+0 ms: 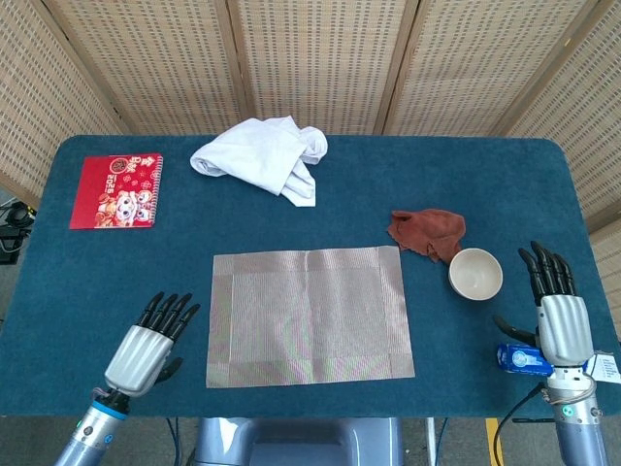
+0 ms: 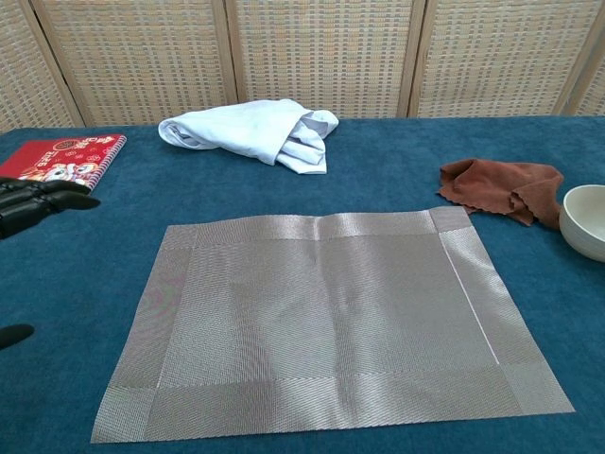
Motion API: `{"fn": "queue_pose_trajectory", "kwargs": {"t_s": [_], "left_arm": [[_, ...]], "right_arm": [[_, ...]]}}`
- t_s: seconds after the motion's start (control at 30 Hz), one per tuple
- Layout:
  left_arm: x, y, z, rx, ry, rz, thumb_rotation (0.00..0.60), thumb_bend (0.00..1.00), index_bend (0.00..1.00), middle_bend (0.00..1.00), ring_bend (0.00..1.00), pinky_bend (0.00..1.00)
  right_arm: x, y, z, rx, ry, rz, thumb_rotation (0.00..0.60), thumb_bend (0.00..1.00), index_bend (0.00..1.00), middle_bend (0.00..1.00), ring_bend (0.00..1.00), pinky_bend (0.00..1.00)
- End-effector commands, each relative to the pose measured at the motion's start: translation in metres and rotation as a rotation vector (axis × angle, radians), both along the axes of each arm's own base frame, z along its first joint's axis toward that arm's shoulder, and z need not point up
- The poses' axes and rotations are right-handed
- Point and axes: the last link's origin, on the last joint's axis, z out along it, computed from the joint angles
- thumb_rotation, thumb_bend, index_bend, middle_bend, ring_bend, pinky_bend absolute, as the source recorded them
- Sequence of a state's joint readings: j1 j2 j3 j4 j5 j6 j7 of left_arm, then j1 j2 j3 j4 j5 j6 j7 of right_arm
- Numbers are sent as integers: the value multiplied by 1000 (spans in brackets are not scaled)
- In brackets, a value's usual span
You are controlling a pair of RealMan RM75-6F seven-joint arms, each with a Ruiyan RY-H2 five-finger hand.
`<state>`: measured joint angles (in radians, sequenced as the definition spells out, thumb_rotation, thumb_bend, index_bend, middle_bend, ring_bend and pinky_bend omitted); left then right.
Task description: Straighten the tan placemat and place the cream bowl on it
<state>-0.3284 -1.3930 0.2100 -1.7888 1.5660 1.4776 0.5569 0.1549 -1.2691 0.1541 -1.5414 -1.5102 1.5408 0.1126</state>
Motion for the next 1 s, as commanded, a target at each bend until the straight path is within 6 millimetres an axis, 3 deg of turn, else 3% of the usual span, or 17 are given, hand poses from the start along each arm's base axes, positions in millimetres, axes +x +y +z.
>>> {"fn": "queue_pose_trajectory", "kwargs": {"t_s": [0.03,0.17,0.47,0.7,1.0], "left_arm": [[-3,1,14,44,-23,18,600,247,17,0,0,0],[-11,8,39,131,-68,64,600,248,17,0,0,0],[-19,13,59,177,-99,89,600,247,17,0,0,0],[-22,16,64,180,-113,110,600,248,17,0,0,0],[-22,18,64,184,-116,113,600,247,17,0,0,0]], "right_arm": [[-3,-6,-4,16,23,-22,600,280,82,0,0,0],[-8,-32,-16,71,97,-87,600,279,137,0,0,0],[-17,-70,-43,127,170,-209,600,279,301,72,0,20],[-34,-77,-60,160,183,-278,600,277,361,86,0,21],[-50,-75,-75,188,154,-314,600,275,369,87,0,21]]}}
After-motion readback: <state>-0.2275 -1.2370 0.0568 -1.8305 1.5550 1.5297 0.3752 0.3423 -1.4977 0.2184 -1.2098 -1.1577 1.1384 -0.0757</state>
